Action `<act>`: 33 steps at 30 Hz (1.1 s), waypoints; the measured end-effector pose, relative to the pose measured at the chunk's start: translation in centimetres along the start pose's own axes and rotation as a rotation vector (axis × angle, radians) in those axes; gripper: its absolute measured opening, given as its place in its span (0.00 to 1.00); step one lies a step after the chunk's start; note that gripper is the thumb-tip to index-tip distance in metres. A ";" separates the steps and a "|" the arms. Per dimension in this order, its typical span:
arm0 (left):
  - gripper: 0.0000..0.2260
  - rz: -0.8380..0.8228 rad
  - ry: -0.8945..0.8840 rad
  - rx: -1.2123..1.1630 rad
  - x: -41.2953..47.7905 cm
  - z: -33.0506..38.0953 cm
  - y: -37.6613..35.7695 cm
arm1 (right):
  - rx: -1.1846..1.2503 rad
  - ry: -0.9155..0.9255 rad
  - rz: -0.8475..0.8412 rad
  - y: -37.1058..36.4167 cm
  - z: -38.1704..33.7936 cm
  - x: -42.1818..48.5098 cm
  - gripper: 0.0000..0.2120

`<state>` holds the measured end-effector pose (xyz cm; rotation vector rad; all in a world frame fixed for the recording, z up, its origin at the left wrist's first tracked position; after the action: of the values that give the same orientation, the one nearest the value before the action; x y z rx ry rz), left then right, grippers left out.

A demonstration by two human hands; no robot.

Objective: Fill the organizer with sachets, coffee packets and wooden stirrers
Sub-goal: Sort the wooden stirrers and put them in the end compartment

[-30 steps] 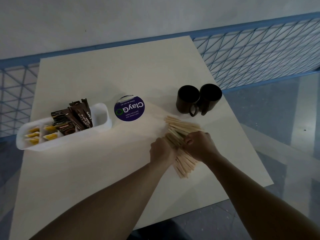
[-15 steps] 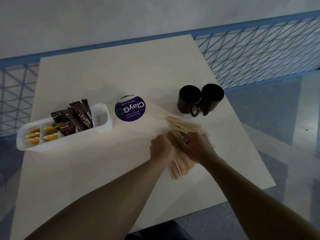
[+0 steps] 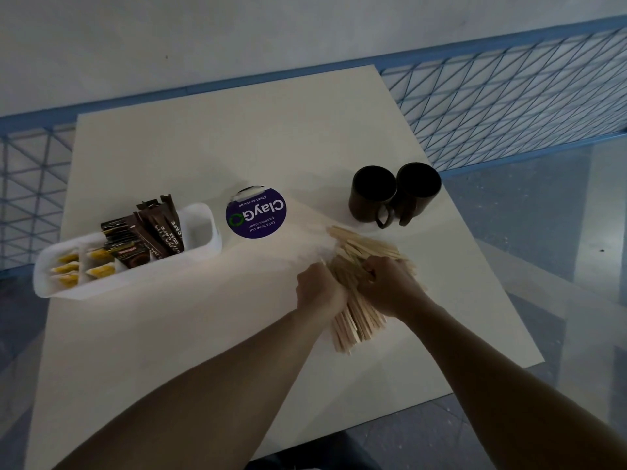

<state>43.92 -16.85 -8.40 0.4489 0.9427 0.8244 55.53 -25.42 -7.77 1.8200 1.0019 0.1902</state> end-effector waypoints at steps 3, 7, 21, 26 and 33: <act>0.11 -0.038 0.008 -0.024 0.1 -0.2 0.0 | -0.008 -0.009 -0.001 0.2 -0.1 0.0 0.05; 0.14 -0.069 0.017 -0.043 0.1 -0.3 0.4 | -0.015 -0.039 -0.030 -0.1 -0.2 0.1 0.02; 0.13 -0.131 0.078 -0.202 1.2 -0.5 2.1 | -0.143 -0.060 -0.082 0.2 -1.6 0.1 0.13; 0.04 -0.154 0.133 -0.440 1.8 -0.5 3.7 | -0.046 -0.086 -0.072 0.1 -3.0 0.5 0.16; 0.08 -0.192 0.140 -0.615 3.2 -0.6 7.6 | 0.068 0.003 -0.028 0.9 -7.2 1.7 0.05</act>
<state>41.25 -9.65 -5.44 -0.2312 0.7945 0.9263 53.24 -19.33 -4.09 1.8668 1.0465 0.1432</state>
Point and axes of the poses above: each hand's wrist, its own x-axis towards the middle knuckle, its own y-axis out of the back of the hand, z = x × y, the point moved 8 cm from there along x, towards the middle knuckle, and after that the axes turned 6 degrees about z, right-handed, at the moved point
